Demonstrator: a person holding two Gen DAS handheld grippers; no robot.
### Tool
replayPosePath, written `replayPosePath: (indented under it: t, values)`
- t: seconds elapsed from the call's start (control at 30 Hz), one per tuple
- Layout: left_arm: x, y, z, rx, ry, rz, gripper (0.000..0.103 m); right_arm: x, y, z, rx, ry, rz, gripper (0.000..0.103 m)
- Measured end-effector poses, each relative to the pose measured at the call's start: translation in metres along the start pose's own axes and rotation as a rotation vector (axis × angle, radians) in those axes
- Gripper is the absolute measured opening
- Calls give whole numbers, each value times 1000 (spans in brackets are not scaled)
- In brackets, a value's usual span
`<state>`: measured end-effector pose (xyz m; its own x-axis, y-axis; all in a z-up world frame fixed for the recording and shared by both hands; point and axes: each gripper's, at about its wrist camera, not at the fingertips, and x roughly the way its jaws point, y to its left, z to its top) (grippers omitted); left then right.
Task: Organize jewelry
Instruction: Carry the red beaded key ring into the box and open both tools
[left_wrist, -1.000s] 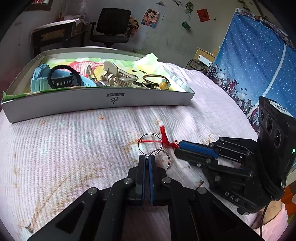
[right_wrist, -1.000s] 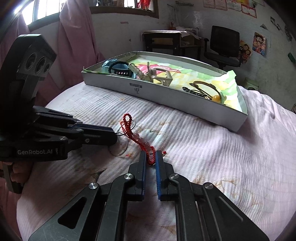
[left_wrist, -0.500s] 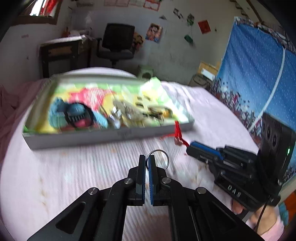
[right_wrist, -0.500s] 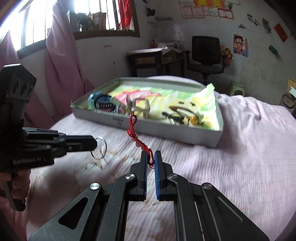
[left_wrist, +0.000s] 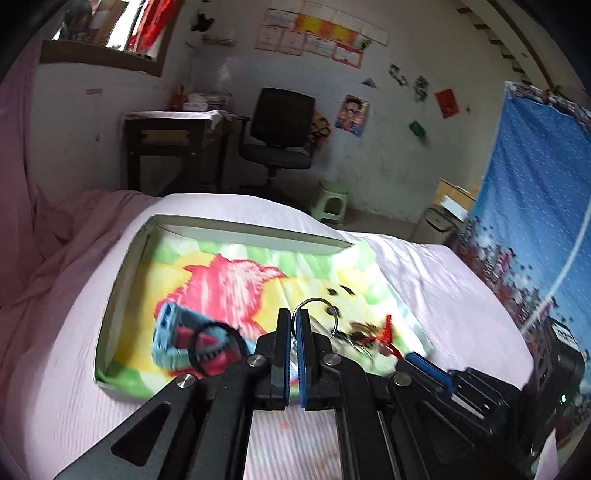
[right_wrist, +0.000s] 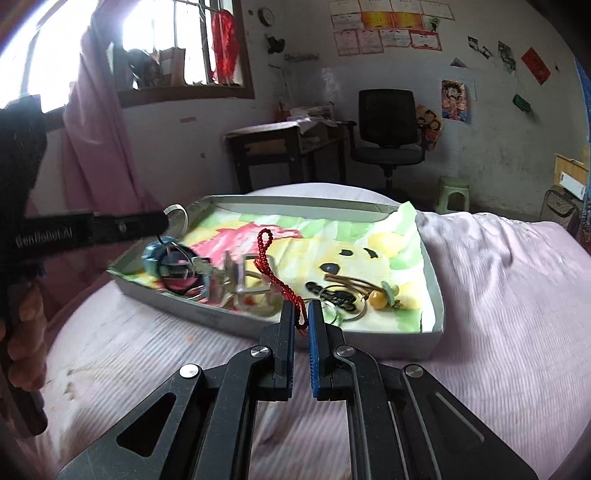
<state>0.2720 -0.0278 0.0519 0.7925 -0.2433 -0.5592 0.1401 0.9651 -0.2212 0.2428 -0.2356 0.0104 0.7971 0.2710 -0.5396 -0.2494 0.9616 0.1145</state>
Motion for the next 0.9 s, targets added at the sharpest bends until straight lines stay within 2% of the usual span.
replayPosePath:
  t: [0.13, 0.27, 0.53, 0.9]
  values:
    - [25, 3, 5, -16, 33, 50, 3, 21, -1, 8, -13, 38, -83, 7]
    - [36, 0, 1, -10, 51, 78, 3, 31, -4, 9, -16, 66, -120, 7]
    - [54, 7, -8, -2, 102, 138, 4, 37, -8, 8, 3, 94, -129, 7]
    - [62, 11, -15, -22, 148, 124, 4, 39, -11, 6, 16, 100, -120, 7]
